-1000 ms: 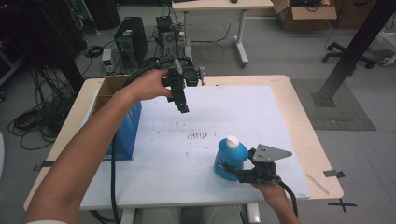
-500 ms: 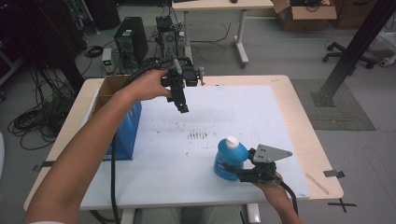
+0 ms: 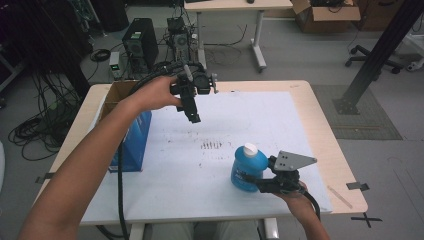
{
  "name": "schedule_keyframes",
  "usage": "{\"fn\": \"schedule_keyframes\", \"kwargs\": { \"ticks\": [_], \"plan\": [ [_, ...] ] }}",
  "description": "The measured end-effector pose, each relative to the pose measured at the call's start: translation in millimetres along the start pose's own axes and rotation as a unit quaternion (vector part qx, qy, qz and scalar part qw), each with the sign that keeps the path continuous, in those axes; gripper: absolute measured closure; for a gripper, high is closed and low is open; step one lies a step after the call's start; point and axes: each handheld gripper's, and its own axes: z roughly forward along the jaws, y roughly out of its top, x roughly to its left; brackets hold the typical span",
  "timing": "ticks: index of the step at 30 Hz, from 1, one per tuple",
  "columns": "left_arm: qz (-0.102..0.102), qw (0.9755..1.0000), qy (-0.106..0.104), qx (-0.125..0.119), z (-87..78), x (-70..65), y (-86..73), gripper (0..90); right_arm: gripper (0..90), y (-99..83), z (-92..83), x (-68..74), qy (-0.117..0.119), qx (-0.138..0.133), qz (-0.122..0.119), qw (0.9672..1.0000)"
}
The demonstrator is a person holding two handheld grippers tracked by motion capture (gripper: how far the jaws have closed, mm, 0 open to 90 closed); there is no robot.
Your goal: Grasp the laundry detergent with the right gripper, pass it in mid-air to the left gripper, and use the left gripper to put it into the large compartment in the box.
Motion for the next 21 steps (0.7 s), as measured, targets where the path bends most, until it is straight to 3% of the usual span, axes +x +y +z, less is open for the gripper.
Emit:
{"fn": "schedule_keyframes", "kwargs": {
  "ticks": [11,21],
  "plan": [
    [0.011,0.9998,-0.002,-0.019,-21.0,-20.1,-7.4,7.4,44.5,29.1,-19.8,-6.2,0.017,0.009,-0.019,0.9996],
    [0.031,0.9992,0.002,-0.027,-43.4,-45.7,-13.4,7.5,44.5,50.7,-29.5,-14.7,0.052,0.015,-0.023,0.9983]
  ]
}}
